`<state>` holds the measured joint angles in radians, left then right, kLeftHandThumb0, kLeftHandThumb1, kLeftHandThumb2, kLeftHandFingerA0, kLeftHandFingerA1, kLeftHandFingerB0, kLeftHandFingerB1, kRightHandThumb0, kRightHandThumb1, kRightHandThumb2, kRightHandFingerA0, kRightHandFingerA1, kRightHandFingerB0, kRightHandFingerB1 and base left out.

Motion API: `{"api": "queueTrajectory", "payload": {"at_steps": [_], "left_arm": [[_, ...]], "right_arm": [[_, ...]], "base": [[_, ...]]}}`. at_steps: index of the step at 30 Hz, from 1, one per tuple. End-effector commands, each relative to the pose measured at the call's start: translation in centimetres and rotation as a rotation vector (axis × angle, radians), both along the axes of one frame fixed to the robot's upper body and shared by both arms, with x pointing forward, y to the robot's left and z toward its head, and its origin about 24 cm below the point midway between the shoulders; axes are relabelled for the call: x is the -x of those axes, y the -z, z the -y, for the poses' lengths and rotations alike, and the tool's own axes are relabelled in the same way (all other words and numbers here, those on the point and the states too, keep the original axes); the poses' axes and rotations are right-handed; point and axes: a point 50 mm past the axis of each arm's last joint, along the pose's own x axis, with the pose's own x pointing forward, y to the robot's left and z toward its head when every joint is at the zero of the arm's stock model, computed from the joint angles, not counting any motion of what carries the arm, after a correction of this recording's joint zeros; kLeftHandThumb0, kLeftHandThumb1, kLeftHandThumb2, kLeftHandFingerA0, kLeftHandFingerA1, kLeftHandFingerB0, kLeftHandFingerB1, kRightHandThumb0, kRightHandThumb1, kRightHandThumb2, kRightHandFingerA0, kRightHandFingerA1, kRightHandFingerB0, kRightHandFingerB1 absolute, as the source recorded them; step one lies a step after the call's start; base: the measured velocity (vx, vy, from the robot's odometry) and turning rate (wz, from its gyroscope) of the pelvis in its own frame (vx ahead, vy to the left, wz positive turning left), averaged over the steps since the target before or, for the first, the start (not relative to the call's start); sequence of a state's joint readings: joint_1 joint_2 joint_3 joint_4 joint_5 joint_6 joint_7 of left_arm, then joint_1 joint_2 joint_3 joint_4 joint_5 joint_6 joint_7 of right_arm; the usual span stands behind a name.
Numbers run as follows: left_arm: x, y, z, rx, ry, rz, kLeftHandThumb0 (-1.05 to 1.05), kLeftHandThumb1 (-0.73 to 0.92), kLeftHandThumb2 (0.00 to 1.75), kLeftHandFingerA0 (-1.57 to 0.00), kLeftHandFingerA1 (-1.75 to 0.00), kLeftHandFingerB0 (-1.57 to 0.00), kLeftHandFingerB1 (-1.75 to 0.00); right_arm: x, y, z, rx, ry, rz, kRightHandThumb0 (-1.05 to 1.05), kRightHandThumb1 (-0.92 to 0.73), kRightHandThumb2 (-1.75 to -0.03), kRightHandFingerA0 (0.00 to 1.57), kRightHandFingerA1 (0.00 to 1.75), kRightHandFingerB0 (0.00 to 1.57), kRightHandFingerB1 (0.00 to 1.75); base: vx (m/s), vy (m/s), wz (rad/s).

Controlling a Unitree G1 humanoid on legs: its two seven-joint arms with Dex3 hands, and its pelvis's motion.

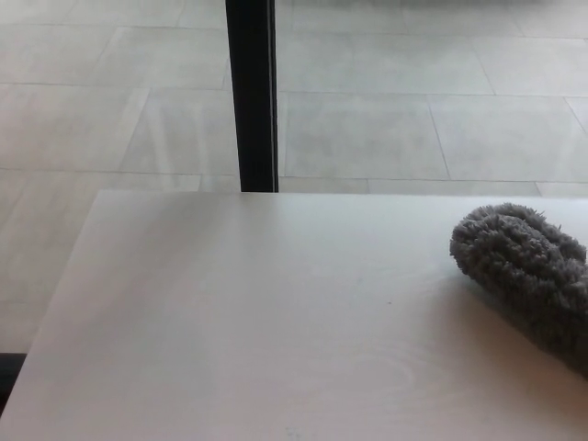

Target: The robot uses its right hand to pick up the duster kept in the middle of the desk and use it to wipe the desk by swiping its surface twice

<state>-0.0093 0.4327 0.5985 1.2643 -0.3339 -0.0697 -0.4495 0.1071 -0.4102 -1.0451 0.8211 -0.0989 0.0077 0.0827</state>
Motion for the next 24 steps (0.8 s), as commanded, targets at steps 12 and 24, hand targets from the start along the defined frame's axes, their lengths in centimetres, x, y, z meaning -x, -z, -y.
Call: {"api": "queueTrajectory", "payload": {"at_steps": [12,24], "left_arm": [[1.9,-0.6,-1.6,-0.131,-0.035,-0.137,-0.85,0.92,0.75,-0.42,-0.57,-0.35,-0.42],[1.6,-0.7,-1.8,-0.12,-0.065,-0.133,-0.78,0.72,1.12,-0.4,-0.64,-0.3,-0.53]], "right_arm": [[3.0,5.9,-4.2,-0.315,0.324,0.438,-0.73,-0.67,-0.99,0.25,0.59,0.03,0.37],[2.2,6.1,-4.4,-0.309,0.276,0.436,-0.72,-0.65,-1.0,0.54,0.69,0.26,0.5]], "base": [[0.0,0.0,0.0],[0.0,0.0,0.0]]}}
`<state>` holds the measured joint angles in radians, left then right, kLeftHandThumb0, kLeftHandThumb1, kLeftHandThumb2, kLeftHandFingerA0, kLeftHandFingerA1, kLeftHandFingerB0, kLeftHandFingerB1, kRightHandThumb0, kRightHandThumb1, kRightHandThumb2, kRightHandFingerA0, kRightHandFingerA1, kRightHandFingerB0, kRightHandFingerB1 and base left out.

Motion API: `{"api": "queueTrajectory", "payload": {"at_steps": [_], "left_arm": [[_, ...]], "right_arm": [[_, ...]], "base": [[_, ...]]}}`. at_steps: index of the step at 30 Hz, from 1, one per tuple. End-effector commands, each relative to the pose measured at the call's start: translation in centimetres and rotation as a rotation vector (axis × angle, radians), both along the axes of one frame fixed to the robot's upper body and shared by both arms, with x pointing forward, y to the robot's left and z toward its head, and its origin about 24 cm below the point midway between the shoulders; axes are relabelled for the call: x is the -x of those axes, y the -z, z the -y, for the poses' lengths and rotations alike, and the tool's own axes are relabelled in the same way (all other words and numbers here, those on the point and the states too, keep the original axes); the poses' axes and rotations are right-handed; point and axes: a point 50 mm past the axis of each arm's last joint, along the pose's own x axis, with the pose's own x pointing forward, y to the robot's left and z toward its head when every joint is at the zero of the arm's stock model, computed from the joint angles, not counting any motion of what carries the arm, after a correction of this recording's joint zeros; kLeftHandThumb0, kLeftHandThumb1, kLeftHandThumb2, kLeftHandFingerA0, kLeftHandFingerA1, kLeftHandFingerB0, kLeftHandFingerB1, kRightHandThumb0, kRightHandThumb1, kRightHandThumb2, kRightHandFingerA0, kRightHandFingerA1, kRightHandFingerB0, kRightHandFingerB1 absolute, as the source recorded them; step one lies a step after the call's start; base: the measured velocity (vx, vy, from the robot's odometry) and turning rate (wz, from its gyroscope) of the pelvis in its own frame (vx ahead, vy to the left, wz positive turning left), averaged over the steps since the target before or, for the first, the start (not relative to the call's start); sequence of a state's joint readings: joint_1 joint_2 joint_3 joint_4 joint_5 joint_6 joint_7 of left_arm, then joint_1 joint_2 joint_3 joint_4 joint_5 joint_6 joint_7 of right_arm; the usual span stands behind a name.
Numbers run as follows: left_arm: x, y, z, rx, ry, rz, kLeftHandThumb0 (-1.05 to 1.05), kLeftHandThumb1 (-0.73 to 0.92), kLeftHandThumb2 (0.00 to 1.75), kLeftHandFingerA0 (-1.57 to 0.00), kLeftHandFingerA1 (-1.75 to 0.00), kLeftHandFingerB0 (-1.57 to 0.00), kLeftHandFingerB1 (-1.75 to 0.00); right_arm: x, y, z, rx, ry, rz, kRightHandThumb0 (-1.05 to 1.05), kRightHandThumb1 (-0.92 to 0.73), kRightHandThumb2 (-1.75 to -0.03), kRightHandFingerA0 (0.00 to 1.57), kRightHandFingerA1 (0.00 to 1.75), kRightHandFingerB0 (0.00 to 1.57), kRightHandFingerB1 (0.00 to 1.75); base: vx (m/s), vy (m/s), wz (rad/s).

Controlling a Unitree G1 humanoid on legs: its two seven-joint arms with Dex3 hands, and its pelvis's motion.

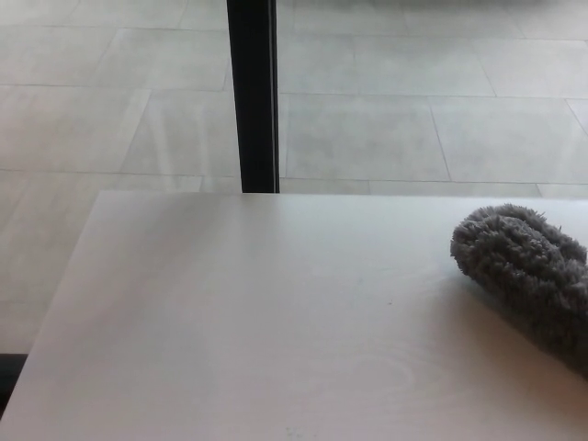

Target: The robot uses its right hand to pick up the duster kept in the middle of the desk and use it to wipe the desk by swiping its surface twice

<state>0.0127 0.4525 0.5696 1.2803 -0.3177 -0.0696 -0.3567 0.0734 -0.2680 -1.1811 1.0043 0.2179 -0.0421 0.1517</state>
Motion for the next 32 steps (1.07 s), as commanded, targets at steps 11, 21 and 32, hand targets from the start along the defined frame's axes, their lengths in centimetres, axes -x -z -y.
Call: {"api": "queueTrajectory", "payload": {"at_steps": [11,21,32], "left_arm": [[0.7,-0.7,-1.1,-0.061,0.012,-0.058,-0.83,0.92,0.71,-0.4,-0.57,-0.35,-0.42],[1.0,-0.6,-1.1,-0.052,0.007,-0.073,-0.84,0.92,0.7,-0.38,-0.58,-0.31,-0.41],[1.1,-0.6,-1.1,-0.057,0.026,-0.09,-0.84,0.92,0.72,-0.42,-0.58,-0.32,-0.41]], "right_arm": [[0.9,0.2,-0.3,-0.02,-0.131,-0.008,-0.78,-0.86,-0.66,0.38,0.54,0.19,0.32],[1.0,0.5,-0.7,-0.035,-0.233,-0.068,-0.8,-0.87,-0.66,0.37,0.54,0.19,0.32],[1.3,0.8,-1.0,-0.068,-0.331,-0.078,-0.82,-0.89,-0.68,0.36,0.53,0.17,0.29]], "base": [[0.0,0.0,0.0],[0.0,0.0,0.0],[0.0,0.0,0.0]]}}
